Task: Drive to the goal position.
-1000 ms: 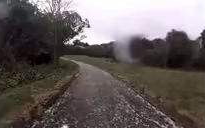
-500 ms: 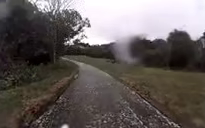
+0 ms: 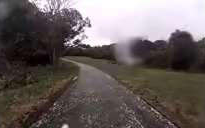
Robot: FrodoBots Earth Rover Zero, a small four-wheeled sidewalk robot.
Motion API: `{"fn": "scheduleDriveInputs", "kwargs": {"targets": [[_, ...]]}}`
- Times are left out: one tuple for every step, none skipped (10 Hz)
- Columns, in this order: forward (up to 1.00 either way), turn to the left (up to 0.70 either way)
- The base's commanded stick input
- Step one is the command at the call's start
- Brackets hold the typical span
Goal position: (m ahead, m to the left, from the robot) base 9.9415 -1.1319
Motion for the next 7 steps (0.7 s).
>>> {"fn": "scheduleDriveInputs", "kwargs": {"targets": [[0.50, 0.00], [0.50, 0.00], [0.50, 0.00], [0.50, 0.00], [0.50, 0.00], [0.50, 0.00], [0.50, 0.00]]}}
